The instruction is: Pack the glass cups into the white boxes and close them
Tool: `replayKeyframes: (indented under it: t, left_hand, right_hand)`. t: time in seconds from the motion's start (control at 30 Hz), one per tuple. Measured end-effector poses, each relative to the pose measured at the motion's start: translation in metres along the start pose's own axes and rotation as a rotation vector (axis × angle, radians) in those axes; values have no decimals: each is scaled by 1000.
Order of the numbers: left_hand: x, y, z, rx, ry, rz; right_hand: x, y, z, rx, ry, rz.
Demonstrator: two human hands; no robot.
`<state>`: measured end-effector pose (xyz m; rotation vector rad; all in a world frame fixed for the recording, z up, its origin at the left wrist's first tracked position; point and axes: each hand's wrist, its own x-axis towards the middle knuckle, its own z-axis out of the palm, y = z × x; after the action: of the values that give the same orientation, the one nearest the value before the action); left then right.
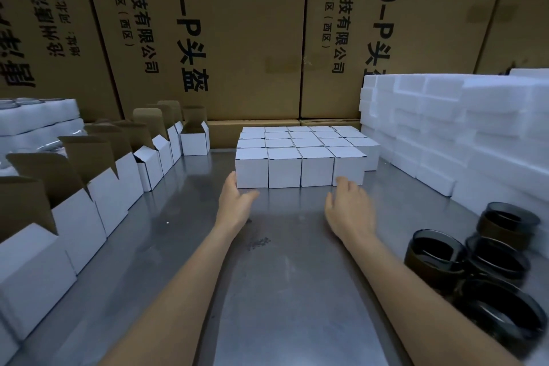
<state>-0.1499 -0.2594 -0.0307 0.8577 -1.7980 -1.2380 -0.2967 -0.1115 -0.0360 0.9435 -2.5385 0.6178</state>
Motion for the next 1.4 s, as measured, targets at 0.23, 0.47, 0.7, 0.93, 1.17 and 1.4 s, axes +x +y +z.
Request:
replayKeyframes:
  t: [0.23, 0.47, 0.7, 0.93, 1.17, 1.4]
  left_hand:
    - [-64, 8, -14, 47, -18, 56]
    - [-114, 16, -30, 5, -42, 94]
    - [-131, 18, -38, 23, -62, 140]
    - [-138, 23, -34, 136, -141, 228]
    - [-144, 21, -26, 276, -247, 394]
    - [-140, 17, -28, 285, -251, 301]
  right_hand:
    - [-55, -6, -34, -108, -6, -107]
    - [-93, -4, -70, -307, -63, -3]
    - [-95, 6, -92, -229, -119, 92]
    - [-100, -19, -83, -70, -54, -300]
    - [-114, -40, -71, 229, 91, -674]
    - [-108, -23, -57, 519, -206, -50]
